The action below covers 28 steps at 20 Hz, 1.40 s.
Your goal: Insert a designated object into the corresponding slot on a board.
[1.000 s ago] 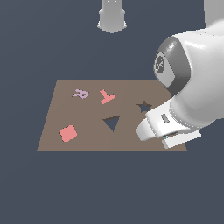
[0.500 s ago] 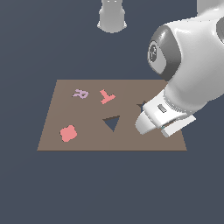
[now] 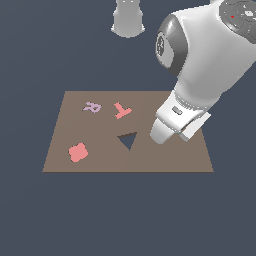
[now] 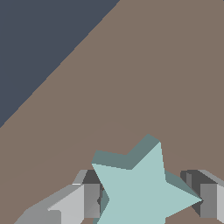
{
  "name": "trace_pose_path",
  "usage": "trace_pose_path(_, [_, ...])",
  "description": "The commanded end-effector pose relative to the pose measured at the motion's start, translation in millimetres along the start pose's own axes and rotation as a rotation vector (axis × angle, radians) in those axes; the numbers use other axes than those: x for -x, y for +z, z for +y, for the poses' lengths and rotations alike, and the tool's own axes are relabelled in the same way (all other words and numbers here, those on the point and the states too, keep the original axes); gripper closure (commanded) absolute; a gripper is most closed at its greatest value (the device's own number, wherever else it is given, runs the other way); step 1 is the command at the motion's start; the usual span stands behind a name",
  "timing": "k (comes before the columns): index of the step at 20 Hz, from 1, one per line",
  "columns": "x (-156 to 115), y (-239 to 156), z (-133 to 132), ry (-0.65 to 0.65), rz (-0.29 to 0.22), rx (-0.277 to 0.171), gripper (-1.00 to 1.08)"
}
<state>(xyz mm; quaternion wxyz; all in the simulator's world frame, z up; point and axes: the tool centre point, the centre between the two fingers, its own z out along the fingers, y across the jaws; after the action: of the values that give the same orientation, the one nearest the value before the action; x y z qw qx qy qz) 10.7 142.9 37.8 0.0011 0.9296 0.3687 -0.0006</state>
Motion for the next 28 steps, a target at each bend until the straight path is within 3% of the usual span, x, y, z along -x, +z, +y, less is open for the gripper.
trace_pose_path(1, [9.0, -0.9, -1.0, -0.051, 0.000, 0.001, 1.08])
trace_pose_path(10, [26.3, -2.3, -0.3, -0.146, 0.000, 0.001, 1.08])
trace_pose_path(23, [27.2, 7.7, 0.7, -0.152, 0.000, 0.000, 1.08])
trace_pose_path(24, [27.2, 7.7, 0.7, -0.152, 0.000, 0.000, -0.92])
trace_pose_path(28, [27.2, 7.7, 0.7, -0.152, 0.000, 0.000, -0.92])
